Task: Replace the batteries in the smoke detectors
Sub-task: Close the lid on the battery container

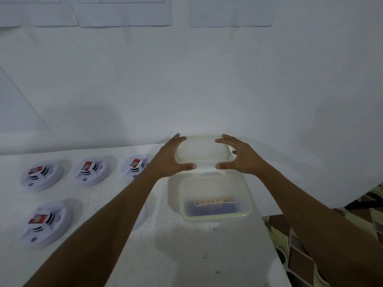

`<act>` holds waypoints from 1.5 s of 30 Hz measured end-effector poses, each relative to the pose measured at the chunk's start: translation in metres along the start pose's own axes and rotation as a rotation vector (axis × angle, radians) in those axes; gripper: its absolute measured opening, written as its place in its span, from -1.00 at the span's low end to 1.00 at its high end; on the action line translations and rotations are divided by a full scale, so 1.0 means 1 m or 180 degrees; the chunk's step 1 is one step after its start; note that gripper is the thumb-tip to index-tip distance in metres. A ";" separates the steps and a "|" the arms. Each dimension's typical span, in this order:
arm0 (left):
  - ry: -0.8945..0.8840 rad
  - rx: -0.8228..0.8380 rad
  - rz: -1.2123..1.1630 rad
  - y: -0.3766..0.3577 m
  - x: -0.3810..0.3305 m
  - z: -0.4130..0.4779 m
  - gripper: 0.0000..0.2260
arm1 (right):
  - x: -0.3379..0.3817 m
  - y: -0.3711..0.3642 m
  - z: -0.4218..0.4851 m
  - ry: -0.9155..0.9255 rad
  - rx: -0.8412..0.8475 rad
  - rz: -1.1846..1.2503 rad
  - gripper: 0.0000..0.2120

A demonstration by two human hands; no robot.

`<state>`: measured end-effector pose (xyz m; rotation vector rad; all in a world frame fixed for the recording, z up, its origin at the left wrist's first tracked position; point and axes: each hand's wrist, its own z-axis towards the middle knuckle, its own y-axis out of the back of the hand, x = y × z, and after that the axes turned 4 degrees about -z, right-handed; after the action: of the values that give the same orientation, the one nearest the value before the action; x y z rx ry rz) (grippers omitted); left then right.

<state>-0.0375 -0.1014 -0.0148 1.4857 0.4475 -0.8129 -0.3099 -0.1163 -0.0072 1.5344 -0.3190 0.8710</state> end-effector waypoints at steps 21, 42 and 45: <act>0.0014 -0.0053 -0.0820 -0.004 0.000 0.019 -0.16 | 0.005 -0.011 0.034 -0.0115 -0.0056 0.0186 -0.30; -0.0155 -0.0731 -0.1147 -0.035 -0.011 0.044 -0.80 | 0.006 -0.017 0.049 -0.0363 -0.0780 0.0505 -0.74; -0.0099 -0.0745 -0.1151 -0.036 -0.010 0.040 -0.81 | 0.007 -0.016 0.047 -0.0397 -0.0799 0.0465 -0.76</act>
<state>-0.0783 -0.1347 -0.0291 1.1887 0.7754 -1.0269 -0.2787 -0.1556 -0.0110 1.3454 -0.6148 0.8163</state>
